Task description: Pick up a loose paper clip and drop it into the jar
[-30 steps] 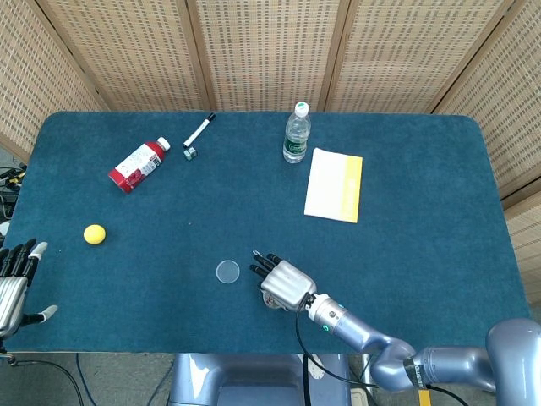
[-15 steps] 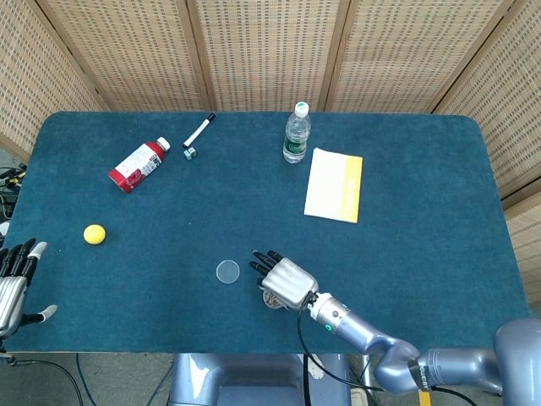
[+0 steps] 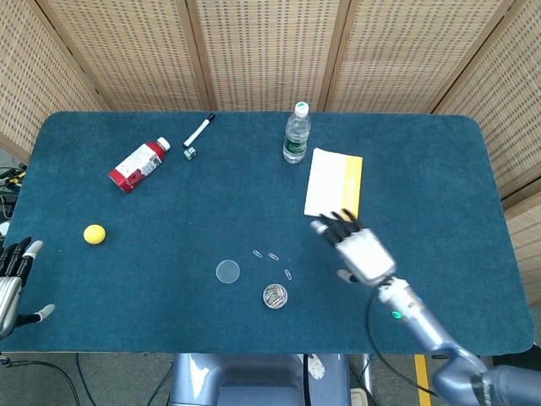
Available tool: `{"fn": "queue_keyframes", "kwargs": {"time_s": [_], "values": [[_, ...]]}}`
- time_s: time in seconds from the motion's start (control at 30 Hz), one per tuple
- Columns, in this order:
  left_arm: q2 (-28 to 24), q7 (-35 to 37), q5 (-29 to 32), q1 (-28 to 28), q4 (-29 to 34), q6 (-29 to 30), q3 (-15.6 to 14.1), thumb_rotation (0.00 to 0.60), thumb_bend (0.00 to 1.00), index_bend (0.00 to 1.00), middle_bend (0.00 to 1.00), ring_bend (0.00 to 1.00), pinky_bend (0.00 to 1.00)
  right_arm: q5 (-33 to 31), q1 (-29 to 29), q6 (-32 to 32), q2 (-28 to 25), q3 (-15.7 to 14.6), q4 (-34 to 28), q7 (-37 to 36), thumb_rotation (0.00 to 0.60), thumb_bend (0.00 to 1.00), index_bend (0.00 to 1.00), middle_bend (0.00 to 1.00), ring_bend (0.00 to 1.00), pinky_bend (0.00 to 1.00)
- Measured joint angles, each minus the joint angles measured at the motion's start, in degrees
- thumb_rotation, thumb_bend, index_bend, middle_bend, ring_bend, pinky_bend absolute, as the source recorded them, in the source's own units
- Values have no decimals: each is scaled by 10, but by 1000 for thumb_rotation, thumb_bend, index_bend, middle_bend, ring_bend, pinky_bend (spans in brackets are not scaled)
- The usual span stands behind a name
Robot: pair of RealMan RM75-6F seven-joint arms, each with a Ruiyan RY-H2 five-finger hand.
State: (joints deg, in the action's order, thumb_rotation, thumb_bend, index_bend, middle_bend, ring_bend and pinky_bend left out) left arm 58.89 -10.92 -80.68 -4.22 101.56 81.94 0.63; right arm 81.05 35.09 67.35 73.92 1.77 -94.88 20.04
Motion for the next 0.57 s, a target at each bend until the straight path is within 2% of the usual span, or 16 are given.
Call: {"fn": "queue_keyframes", "kwargs": {"time_s": [0.27,0.43,0.57], "values": [[-4,4,-24,13,4,30,-5,600,0,0,0,0,0,-1,-127,118,-26,-35,53,-80,600,0,0,0,0,0],[-4,5,-42,21,7,43,-11,600,0,0,0,0,0,21,-175,173,-12,-46,100,-121,600,0,0,0,0,0],[-5,6,-50,26,9,50,-13,600,0,0,0,0,0,39,-196,198,-5,-45,114,-131,600,0,0,0,0,0]]}}
